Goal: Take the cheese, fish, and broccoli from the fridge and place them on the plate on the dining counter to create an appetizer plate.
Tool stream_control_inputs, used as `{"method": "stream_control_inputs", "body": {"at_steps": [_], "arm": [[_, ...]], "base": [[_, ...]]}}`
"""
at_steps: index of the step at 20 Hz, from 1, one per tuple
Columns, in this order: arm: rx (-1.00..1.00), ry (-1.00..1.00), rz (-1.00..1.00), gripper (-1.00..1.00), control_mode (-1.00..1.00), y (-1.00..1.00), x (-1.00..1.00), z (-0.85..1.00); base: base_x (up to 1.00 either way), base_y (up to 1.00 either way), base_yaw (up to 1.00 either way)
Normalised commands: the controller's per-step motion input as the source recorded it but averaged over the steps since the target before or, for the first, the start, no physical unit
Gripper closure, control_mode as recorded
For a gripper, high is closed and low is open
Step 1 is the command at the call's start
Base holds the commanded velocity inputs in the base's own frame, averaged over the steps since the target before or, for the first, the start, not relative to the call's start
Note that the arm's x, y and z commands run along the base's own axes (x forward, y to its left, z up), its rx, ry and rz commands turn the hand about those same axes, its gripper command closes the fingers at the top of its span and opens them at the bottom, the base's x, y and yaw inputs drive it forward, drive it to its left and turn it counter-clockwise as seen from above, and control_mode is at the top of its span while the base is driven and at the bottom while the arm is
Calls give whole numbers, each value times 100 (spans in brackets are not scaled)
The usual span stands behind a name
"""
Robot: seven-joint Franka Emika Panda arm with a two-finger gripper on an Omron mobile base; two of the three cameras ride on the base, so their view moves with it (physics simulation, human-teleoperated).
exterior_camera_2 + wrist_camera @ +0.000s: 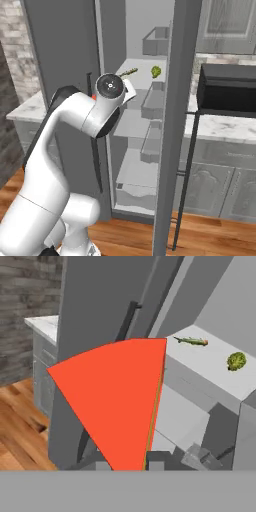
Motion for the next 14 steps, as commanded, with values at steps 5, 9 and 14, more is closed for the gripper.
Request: {"method": "stream_control_inputs", "body": {"at_steps": [5, 9, 14], "arm": [[0, 0, 0, 100, 100, 0, 0, 0], [0, 0, 0, 100, 100, 0, 0, 0], [0, 0, 0, 100, 100, 0, 0, 0]], "base": [[-100, 38, 0], [-100, 54, 0], [-100, 91, 0]]}}
